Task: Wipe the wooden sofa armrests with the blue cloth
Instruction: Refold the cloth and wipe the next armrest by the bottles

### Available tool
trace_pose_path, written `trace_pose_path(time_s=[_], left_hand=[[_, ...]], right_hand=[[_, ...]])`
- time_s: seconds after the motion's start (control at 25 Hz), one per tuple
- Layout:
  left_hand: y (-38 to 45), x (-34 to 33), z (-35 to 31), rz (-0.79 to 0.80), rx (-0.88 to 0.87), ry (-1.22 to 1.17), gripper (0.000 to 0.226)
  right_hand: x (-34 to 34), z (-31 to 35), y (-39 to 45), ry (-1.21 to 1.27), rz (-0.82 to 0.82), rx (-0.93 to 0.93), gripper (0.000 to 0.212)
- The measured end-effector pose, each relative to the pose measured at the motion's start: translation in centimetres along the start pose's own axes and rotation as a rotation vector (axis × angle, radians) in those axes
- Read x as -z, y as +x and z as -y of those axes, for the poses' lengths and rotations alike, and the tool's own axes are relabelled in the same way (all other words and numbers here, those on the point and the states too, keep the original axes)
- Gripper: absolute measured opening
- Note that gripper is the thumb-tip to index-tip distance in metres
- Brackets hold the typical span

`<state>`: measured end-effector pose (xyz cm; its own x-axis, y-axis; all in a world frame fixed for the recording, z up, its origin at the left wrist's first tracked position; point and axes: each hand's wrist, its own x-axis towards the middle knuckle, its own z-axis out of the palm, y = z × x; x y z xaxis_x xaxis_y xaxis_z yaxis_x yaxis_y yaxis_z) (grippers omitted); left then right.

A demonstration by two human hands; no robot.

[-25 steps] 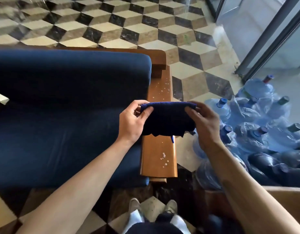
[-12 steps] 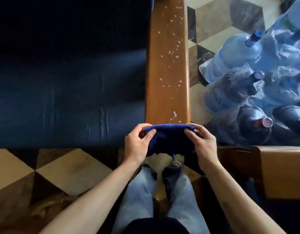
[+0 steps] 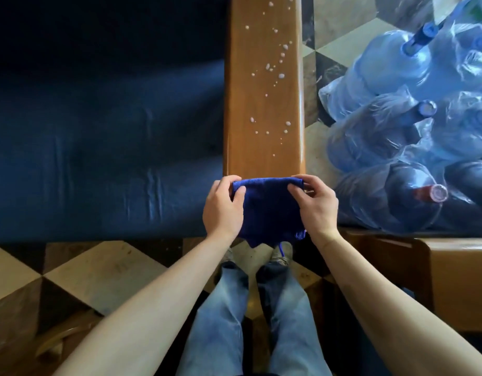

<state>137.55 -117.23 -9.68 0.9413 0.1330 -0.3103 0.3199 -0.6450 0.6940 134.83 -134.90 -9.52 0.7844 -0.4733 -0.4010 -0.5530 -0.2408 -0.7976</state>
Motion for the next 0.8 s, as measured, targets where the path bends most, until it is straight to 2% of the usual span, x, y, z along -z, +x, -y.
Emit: trace_pose_path(time_s=[0.08, 0.16, 0.24, 0.4, 0.48, 0.6, 0.72, 0.8], left_hand=[[-1.4, -1.6, 0.5, -0.059, -0.301, 0.285, 0.045], [-3.3, -3.8, 1.4, 0.103, -0.614, 0.561, 0.062], [-4.0, -5.7, 2.6, 0.253, -0.743, 0.734, 0.072], [-2.1, -8.0, 2.3, 0.278, -0.738, 0.823, 0.082], [0.0, -8.6, 0.5, 0.266, -0.724, 0.833, 0.083], [8.4, -10.6, -4.6, 0.209, -0.714, 0.811, 0.076], [17.8, -10.7, -8.9, 0.168, -0.641, 0.83, 0.07], [19.0, -10.2, -8.0, 0.091, -0.575, 0.813, 0.066]], right_hand=[[-0.5, -0.2, 0.9, -0.097, -0.012, -0.008, 0.015], [-0.3, -0.6, 2.1, -0.156, -0.026, -0.04, 0.023], [0.2, -0.9, 3.4, -0.107, 0.0, -0.089, 0.035], [0.2, -2.1, 6.3, 0.143, 0.023, -0.241, 0.025], [0.5, -2.6, 7.6, 0.236, 0.019, -0.304, 0.027], [0.9, -2.5, 9.4, 0.337, 0.04, -0.338, 0.036], [0.9, -2.0, 10.9, 0.271, 0.117, -0.301, 0.035], [0.7, -2.3, 11.2, 0.18, 0.148, -0.2, 0.035]])
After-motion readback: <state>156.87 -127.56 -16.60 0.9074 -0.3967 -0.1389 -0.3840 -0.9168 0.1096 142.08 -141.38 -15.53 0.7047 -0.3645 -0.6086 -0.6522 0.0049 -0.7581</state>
